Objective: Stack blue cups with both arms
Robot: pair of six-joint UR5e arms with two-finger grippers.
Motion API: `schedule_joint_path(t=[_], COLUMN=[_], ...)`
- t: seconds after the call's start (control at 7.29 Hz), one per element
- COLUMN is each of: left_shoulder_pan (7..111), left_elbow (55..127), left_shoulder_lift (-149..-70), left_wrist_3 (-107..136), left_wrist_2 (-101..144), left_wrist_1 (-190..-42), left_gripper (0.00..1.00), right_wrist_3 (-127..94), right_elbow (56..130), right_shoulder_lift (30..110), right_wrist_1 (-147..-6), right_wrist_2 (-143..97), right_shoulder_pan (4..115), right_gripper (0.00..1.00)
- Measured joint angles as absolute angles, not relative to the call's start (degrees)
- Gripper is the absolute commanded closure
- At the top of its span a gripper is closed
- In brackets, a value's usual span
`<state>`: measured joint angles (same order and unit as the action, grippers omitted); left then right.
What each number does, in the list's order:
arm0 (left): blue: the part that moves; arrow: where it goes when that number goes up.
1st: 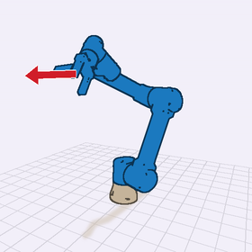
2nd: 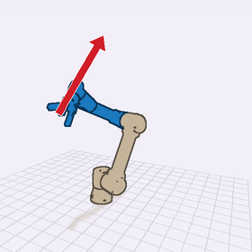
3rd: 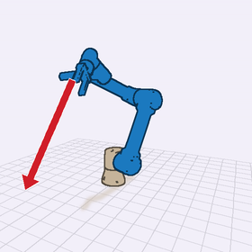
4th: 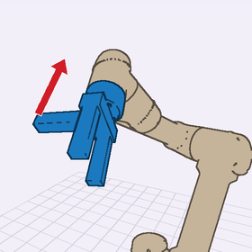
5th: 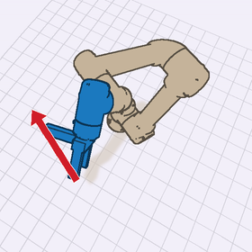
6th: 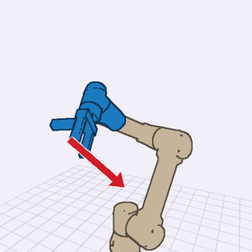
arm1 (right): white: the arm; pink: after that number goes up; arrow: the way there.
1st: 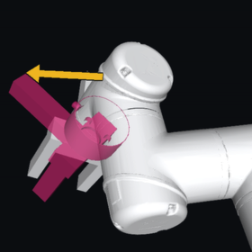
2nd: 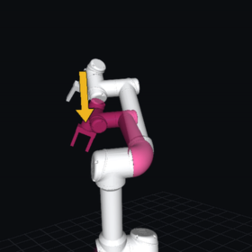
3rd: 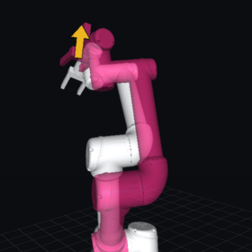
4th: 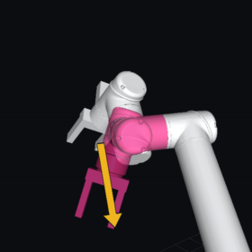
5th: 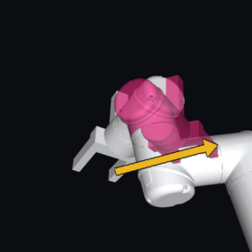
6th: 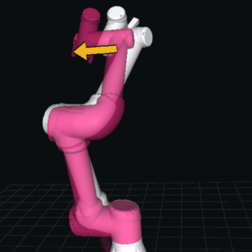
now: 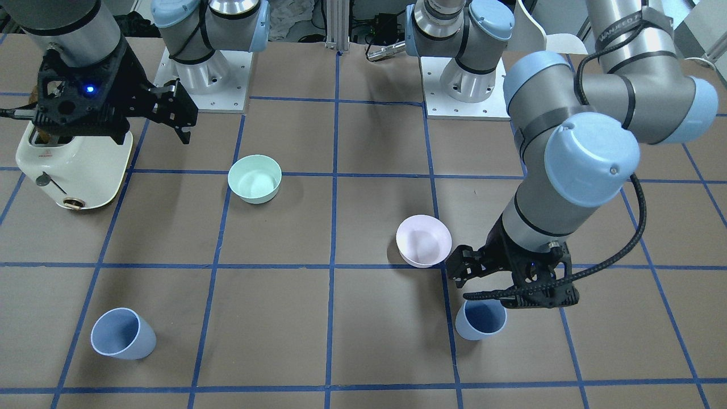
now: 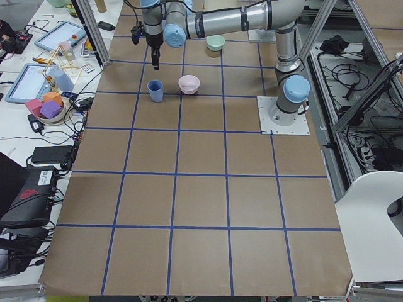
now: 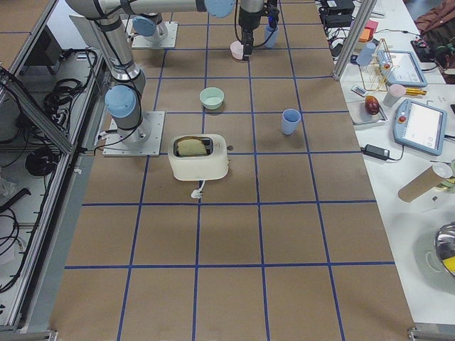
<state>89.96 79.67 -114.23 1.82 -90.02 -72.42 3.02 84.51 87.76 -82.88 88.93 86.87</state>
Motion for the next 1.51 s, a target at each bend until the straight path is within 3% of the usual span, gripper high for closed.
schedule_joint_path(t=[0.41, 0.55, 0.69, 0.82, 0.96, 1.51], left_shoulder_pan=[90.88, 91.0, 91.01, 90.99, 90.95, 91.1], left_elbow=[79.84, 79.96, 80.12, 80.47, 81.02, 80.86], left_shoulder_lift=[-120.52, -121.55, -122.46, -123.07, -123.33, -121.84], left_wrist_3=[0.69, 0.04, -0.86, -2.12, -2.87, -3.04], left_wrist_2=[-90.15, -90.22, -90.25, -90.28, -90.41, -91.71], left_wrist_1=[-67.8, -67.47, -67.18, -67.08, -67.04, -67.59], left_gripper=[0.05, 0.35, 0.55, 0.83, 1.0, 1.0], right_wrist_3=[3.07, 3.11, 3.73, 6.87, 11.59, 17.08], right_elbow=[84.53, 84.55, 84.38, 84.25, 84.11, 83.61], right_shoulder_lift=[85.34, 83.79, 81.93, 80.5, 78.81, 69.98], right_wrist_1=[-86.22, -87.95, -89.43, -91.87, -94.87, -105.59], right_wrist_2=[89.23, 89.46, 89.45, 89.22, 88.91, 89.35], right_shoulder_pan=[83.99, 83.63, 82.94, 81.61, 80.47, 79.24], right_gripper=[0.0, 0.0, 0.0, 0.0, 0.0, 0.0])
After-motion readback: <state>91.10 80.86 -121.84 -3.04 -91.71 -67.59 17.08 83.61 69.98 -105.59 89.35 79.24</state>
